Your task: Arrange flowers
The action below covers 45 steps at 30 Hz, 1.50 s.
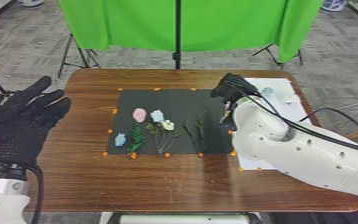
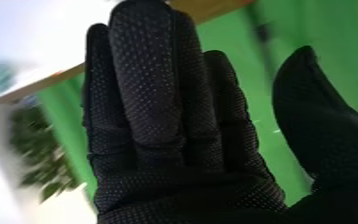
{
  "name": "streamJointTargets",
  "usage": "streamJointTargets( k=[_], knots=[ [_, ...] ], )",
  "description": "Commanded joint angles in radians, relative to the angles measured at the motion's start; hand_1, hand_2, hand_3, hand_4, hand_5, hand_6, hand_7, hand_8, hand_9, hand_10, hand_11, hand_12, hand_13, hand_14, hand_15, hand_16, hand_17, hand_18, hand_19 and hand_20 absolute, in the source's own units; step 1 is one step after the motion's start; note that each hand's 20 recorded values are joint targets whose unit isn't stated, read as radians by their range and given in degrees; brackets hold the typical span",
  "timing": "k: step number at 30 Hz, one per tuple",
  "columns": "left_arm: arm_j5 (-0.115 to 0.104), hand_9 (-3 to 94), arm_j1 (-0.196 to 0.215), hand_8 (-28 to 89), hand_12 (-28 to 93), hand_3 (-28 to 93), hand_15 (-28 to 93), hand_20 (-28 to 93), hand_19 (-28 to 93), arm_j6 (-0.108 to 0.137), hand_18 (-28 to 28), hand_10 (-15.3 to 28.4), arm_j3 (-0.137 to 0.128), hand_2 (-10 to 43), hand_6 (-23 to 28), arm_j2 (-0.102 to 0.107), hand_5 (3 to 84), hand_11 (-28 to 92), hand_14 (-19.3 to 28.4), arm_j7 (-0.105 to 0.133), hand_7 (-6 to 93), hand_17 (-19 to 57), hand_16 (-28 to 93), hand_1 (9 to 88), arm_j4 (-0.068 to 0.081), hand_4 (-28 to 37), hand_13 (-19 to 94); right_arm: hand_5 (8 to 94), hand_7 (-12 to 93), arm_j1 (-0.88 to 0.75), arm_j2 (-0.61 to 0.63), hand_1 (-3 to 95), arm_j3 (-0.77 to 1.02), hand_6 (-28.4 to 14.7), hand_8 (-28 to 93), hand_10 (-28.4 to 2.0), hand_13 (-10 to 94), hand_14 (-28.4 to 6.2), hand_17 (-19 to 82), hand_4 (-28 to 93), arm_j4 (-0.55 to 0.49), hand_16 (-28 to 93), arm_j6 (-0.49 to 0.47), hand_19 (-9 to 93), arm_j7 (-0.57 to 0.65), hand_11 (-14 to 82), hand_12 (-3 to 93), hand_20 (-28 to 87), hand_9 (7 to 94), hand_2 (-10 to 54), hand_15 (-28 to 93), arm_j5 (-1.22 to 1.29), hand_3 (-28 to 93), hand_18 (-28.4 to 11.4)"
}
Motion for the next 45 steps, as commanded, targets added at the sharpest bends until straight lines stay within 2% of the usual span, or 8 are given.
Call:
streamJointTargets(
  k=[1,9,23,30,33,36,41,45],
  knots=[
    [-0.001,36.3,-0.001,-11,11,80,57,23,62,0.009,25.7,21.6,0.018,7.9,10.9,-0.001,38.9,32,28.4,0.001,18.7,-6.0,-11,23.2,-0.001,-23.4,27,55.5,14,0.114,0.127,30.2,-0.071,-3.6,-12,-16.9,72,-9.8,34,-23,0.121,13,0.050,84,0.014,19.2,13.5,-18,66.0,0.8,55,-0.009,81,-18.4],
    [-0.003,36.4,-0.005,-11,11,80,57,23,62,0.009,25.7,21.5,0.023,7.8,11.0,0.010,38.9,32,28.4,0.014,18.6,-6.1,-11,23.2,-0.006,-23.5,27,51.4,15,0.137,0.182,30.1,-0.080,-3.1,-12,-17.7,68,-10.1,34,-24,0.167,12,-0.029,84,0.043,12.8,12.5,-15,54.7,-1.0,56,0.015,83,-18.6],
    [0.001,36.4,-0.025,-11,11,80,57,23,62,0.002,25.7,21.6,0.034,7.8,10.9,0.005,38.9,32,28.4,0.004,18.6,-6.0,-11,23.3,-0.005,-23.5,27,43.3,13,0.066,0.175,29.9,0.004,-2.9,-12,-19.8,60,-11.9,33,-26,0.266,9,-0.238,86,0.042,8.8,12.6,-14,44.6,-3.7,60,0.070,84,-18.5],
    [-0.004,36.4,-0.014,-11,11,80,57,23,62,0.010,25.8,21.6,0.034,7.7,10.9,0.001,38.9,32,28.4,0.019,18.6,-6.1,-11,23.2,-0.009,-23.4,27,41.8,13,0.035,0.158,30.4,0.034,-2.5,-12,-20.1,59,-12.2,32,-27,0.309,8,-0.315,86,0.026,8.5,12.7,-14,43.4,-4.5,61,0.068,84,-18.4],
    [0.001,36.4,-0.014,-11,11,80,57,23,62,-0.003,25.7,21.6,0.035,7.7,10.9,0.002,38.9,32,28.4,0.021,18.7,-6.1,-11,23.3,-0.008,-23.4,27,41.2,13,0.035,0.149,31.0,0.034,-1.8,-12,-20.1,59,-12.3,32,-27,0.331,7,-0.351,86,0.032,8.4,12.7,-14,43.3,-5.0,61,0.070,84,-18.3],
    [-0.005,36.3,-0.014,-11,11,80,57,23,62,0.002,25.7,21.6,0.039,7.8,10.9,0.003,38.9,32,28.4,0.030,18.7,-6.1,-11,23.3,-0.010,-23.4,27,40.8,13,0.032,0.142,31.8,0.034,-1.5,-12,-19.9,59,-12.3,32,-27,0.351,7,-0.384,86,0.029,8.5,12.8,-14,43.6,-5.4,61,0.079,84,-18.3],
    [-0.006,36.3,0.000,-11,11,80,57,23,62,0.005,25.7,21.6,0.035,7.7,10.9,-0.004,38.9,32,28.4,0.038,18.7,-6.1,-11,23.3,-0.013,-23.4,27,42.6,15,0.034,0.149,33.9,0.008,0.7,-12,-17.8,61,-10.9,33,-27,0.351,7,-0.372,87,-0.021,9.7,12.8,-14,47.9,-6.6,61,0.077,83,-17.7],
    [-0.006,36.4,0.002,-11,11,80,57,23,62,0.004,25.7,21.6,0.036,7.7,10.9,-0.005,38.9,32,28.4,0.043,18.7,-6.1,-11,23.2,-0.013,-23.4,27,45.6,16,0.054,0.141,35.2,-0.054,1.8,-14,-15.5,64,-9.2,34,-28,0.353,7,-0.311,87,-0.044,11.0,12.6,-14,51.8,-7.5,59,0.009,82,-16.9]
  ],
)
